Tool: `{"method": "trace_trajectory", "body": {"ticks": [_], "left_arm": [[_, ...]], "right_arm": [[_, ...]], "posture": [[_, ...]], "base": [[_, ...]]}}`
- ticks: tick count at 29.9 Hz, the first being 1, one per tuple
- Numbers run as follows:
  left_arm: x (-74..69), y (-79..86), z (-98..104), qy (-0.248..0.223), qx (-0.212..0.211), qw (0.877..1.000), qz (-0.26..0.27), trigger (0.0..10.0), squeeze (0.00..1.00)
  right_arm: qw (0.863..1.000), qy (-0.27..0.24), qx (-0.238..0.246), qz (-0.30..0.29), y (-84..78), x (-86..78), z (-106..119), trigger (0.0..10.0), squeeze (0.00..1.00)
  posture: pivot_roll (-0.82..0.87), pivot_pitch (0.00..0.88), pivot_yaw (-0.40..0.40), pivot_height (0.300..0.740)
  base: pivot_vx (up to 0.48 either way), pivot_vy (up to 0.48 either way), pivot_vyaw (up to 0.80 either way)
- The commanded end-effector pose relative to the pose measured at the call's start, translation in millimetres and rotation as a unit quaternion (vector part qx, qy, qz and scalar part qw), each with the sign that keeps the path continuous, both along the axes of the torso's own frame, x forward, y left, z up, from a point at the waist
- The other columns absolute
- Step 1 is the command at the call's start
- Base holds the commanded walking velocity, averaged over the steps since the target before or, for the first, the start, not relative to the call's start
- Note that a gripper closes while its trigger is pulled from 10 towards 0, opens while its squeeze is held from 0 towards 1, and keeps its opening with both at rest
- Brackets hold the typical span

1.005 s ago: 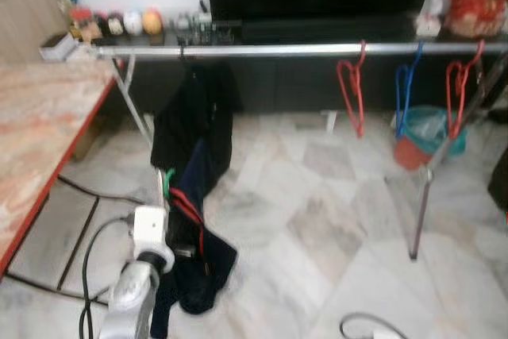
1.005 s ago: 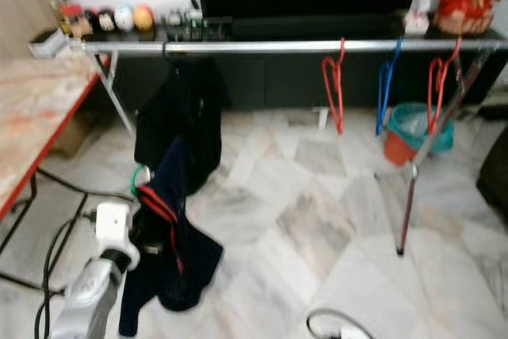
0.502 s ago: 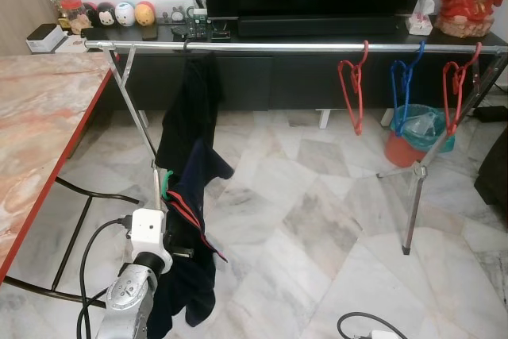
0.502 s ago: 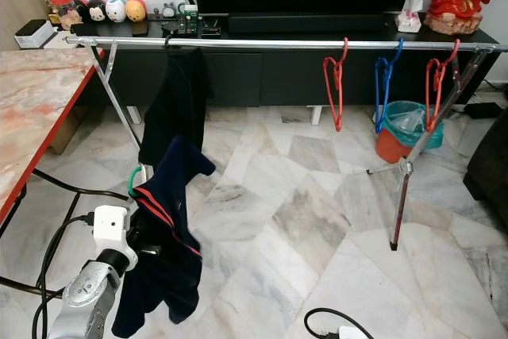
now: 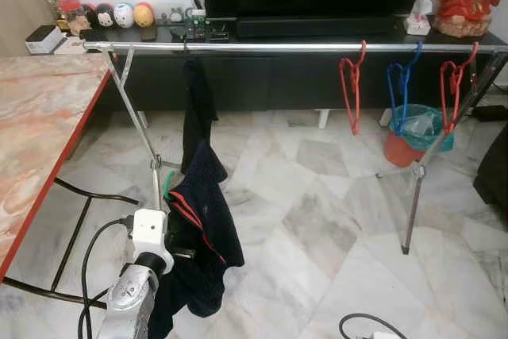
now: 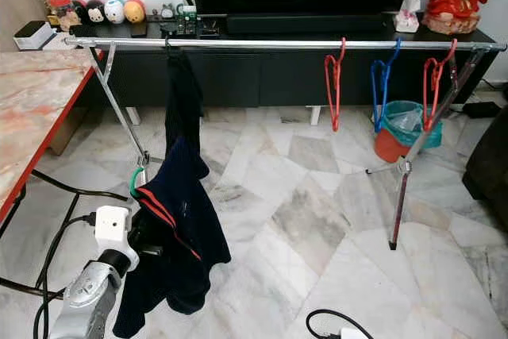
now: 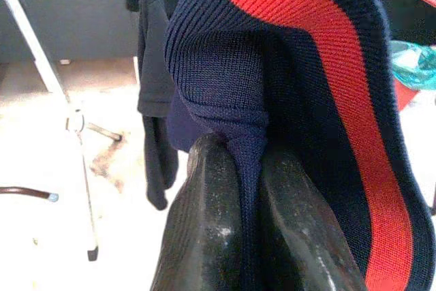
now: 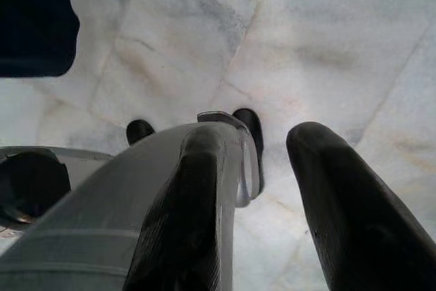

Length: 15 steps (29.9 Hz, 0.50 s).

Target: Hang hanger

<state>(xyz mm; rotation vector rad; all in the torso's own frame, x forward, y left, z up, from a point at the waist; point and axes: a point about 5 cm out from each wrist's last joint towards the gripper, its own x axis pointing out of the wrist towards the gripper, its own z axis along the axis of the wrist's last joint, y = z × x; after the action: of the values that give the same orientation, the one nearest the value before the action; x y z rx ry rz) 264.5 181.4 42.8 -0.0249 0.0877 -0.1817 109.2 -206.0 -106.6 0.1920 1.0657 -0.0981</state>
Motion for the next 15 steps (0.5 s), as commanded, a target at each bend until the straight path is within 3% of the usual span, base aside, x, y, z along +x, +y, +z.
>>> {"method": "trace_trajectory", "body": {"ticks": [1,15], "left_arm": [[3.3,-1.1,9.5,-0.025,-0.006,1.0,-0.003,10.0,0.0],[3.7,0.3,11.4,-0.028,-0.006,1.0,0.003,10.0,0.0]], "right_arm": [[1.0,0.005,0.0,-0.01,0.3,-5.5,-1.5,10.0,0.0],[1.0,0.004,-0.008,-0.012,-0.1,-3.2,-1.0,10.0,0.0]], "posture": [[-0.09,0.0,0.031,0.74],[-0.09,0.004,0.03,0.74]], "base": [[-0.281,0.0,0.0],[-0.301,0.0,0.0]]}}
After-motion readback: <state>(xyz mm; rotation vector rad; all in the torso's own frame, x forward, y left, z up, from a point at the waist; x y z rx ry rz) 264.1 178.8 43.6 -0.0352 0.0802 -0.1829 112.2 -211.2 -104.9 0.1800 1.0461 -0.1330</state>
